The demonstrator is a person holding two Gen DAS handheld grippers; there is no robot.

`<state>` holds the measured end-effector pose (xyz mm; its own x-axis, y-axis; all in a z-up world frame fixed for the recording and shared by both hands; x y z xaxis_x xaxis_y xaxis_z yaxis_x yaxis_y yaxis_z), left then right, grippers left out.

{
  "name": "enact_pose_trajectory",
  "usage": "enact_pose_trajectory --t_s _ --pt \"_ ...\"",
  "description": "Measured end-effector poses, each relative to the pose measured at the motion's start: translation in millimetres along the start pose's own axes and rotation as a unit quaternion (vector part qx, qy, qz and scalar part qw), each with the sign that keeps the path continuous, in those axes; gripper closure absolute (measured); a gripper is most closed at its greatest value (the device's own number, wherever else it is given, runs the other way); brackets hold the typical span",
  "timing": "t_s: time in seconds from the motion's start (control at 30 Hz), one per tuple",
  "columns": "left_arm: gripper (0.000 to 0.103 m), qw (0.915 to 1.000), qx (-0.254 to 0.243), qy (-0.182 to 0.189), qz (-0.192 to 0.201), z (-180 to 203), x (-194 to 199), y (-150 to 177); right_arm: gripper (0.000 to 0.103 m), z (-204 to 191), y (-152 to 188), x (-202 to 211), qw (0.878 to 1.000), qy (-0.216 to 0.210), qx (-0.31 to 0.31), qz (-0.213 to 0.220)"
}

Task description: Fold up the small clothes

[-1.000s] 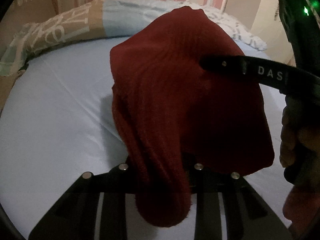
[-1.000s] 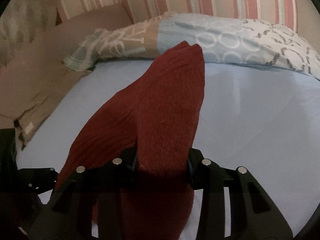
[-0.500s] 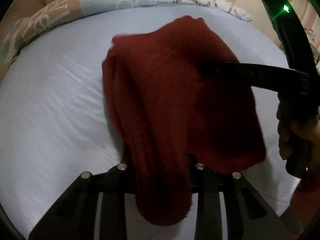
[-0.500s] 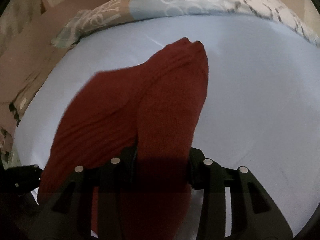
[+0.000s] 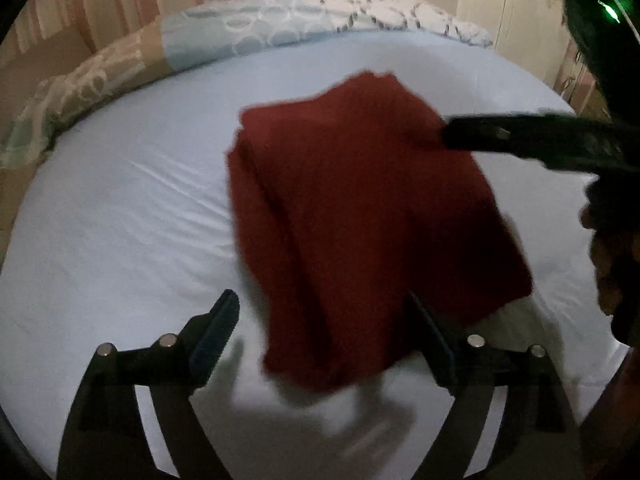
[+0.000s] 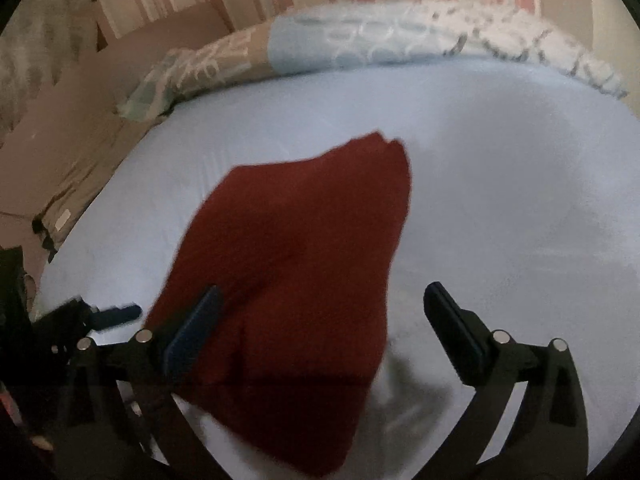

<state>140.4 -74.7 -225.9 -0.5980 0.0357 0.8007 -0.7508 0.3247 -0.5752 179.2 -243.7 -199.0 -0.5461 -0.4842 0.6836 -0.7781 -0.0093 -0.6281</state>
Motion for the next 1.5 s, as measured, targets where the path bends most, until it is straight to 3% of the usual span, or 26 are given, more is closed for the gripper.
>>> enact_pose_trajectory --t_s 0.07,0.2,0.43,0.63,0.8,0.93,1.07,1.17,1.3,1.4,1.5 --pt "0.010 0.9998 0.010 -0.005 0.015 -12 12 3 0.003 -10 10 20 0.999 0.034 0.013 0.018" --pt "0.009 0.9994 0.021 -0.024 0.010 -31 6 0 0.003 -16 35 29 0.987 0.152 0.038 0.046" --pt "0.007 0.9978 0.015 -0.061 -0.022 -38 -38 15 0.003 -5 71 -7 0.975 0.217 0.056 0.011" --pt "0.006 0.9979 0.019 -0.058 -0.021 -43 -52 21 0.003 20 82 -22 0.975 0.220 0.022 -0.013" --pt "0.003 0.9977 0.032 -0.052 -0.029 -47 -59 20 0.003 30 89 -22 0.980 0.195 -0.023 -0.017" --pt "0.003 0.9979 0.038 -0.049 -0.014 -52 -33 11 0.003 6 72 2 0.987 0.160 -0.002 0.003" --pt "0.003 0.9975 0.050 -0.042 0.026 -63 14 -2 0.003 -30 42 50 0.994 0.097 0.006 0.058" --pt "0.002 0.9946 0.055 -0.059 0.066 -75 58 -15 0.003 -56 21 86 0.989 0.114 0.023 0.092" --pt "0.002 0.9911 0.078 -0.067 0.085 -89 98 -20 0.003 -78 12 118 0.977 0.161 0.043 0.136" --pt "0.002 0.9870 0.106 -0.077 0.093 -98 118 -14 0.003 -88 18 124 0.969 0.184 0.056 0.156" --pt "0.002 0.9869 0.107 -0.084 0.087 -97 122 -4 0.003 -89 34 116 0.969 0.192 0.053 0.146"
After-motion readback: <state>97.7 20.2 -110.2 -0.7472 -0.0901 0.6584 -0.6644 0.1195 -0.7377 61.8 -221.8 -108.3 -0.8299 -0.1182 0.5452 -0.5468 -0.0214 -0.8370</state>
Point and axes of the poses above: each gripper's, at about its wrist camera, not at the fingertips, and x roughly against the way its jaws point, z to its right, y to its underside, the point moved 5 cm from there along -x, roughly the way its jaws point, and after that the axes turned 11 degrees about -y, right-handed, at the moved point
